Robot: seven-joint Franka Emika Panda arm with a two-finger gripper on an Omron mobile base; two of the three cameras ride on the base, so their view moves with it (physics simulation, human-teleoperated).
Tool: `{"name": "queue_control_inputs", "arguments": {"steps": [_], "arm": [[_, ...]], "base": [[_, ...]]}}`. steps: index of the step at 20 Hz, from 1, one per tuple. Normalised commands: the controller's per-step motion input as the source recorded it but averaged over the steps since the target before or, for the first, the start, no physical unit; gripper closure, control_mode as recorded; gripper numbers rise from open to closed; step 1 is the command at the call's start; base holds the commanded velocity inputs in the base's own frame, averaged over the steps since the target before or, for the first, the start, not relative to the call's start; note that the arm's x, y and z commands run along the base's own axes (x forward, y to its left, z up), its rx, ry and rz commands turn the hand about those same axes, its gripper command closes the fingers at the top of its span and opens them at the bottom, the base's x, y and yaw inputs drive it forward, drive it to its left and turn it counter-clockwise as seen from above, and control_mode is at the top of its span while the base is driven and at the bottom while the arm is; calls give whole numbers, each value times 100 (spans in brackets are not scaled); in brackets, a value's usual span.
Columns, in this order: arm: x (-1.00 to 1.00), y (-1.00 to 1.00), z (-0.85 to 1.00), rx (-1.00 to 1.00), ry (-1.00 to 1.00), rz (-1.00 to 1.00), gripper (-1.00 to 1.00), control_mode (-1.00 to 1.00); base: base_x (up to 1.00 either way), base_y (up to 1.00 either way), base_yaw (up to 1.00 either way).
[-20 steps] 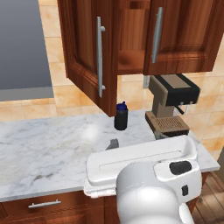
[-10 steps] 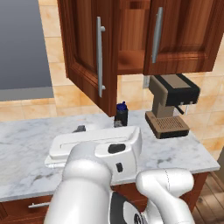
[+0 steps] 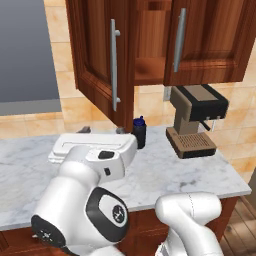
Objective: Close all open cabinet doors.
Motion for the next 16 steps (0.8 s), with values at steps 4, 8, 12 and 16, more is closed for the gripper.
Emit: {"name": "queue_control_inputs", "arguments": {"steps": [4, 8, 12, 16], "arm": [[81, 12, -13, 1, -10, -14, -100, -100], [71, 25, -13, 0, -5, -20, -100, -100], [52, 40, -14, 0, -3, -23, -100, -100], [32, 22, -4, 0, 0, -18, -100, -100]], "base": [[0, 0, 0], [0, 0, 0], [0, 0, 0], [0, 0, 0]]}}
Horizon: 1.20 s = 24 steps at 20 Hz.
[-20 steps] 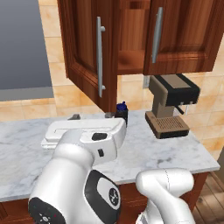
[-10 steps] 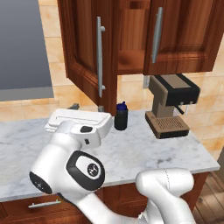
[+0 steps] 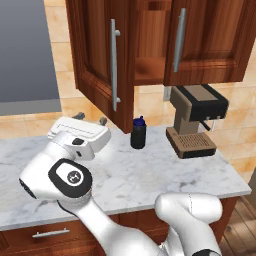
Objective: Close all open cabinet doors.
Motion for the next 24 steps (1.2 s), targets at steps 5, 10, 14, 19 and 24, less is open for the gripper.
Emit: {"name": "queue_control_inputs", "arguments": {"steps": [5, 10, 14, 19, 24], "arm": [[0, -18, 0, 0, -4, -1, -100, -100], [0, -38, -1, 1, -5, 0, -100, -100], [0, -39, 0, 4, 0, 0, -100, -100], [0, -35, 7, 5, 0, 0, -100, -100], [0, -38, 21, 7, 2, 0, -100, -100]], "base": [[0, 0, 0], [0, 0, 0], [0, 0, 0], [0, 0, 0], [0, 0, 0]]}}
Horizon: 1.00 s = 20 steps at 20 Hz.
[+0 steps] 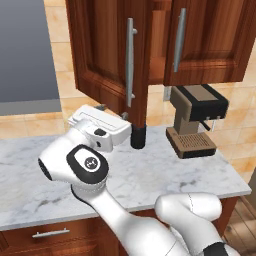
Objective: Close all open cabinet doors.
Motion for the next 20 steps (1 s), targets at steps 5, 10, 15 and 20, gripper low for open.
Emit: {"name": "queue_control_inputs", "arguments": {"steps": [5, 10, 15, 20], "arm": [[3, -43, 7, 3, 2, 0, -100, -100], [10, -58, 5, 4, 1, 0, -100, -100], [40, -61, 0, 8, 0, 12, -100, -100], [58, -41, 0, 7, 0, 22, -100, -100]], "base": [[0, 0, 0], [0, 0, 0], [0, 0, 0], [0, 0, 0]]}}
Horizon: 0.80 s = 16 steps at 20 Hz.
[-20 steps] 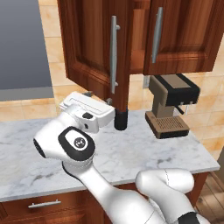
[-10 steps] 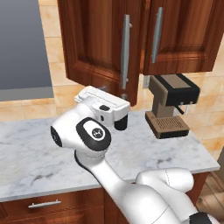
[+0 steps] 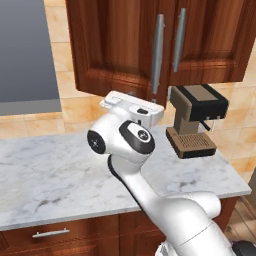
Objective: Close all open cabinet doors.
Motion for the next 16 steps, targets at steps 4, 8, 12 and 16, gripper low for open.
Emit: {"name": "queue_control_inputs", "arguments": {"steps": [4, 8, 12, 16], "arm": [[54, -31, 0, 6, 0, 26, -100, -100], [46, -46, -1, 7, 0, 31, -100, -100], [32, -37, 0, 2, -1, 31, -100, -100], [39, -20, 0, 0, 0, 26, -100, -100]], "base": [[0, 0, 0], [0, 0, 0], [0, 0, 0], [0, 0, 0]]}}
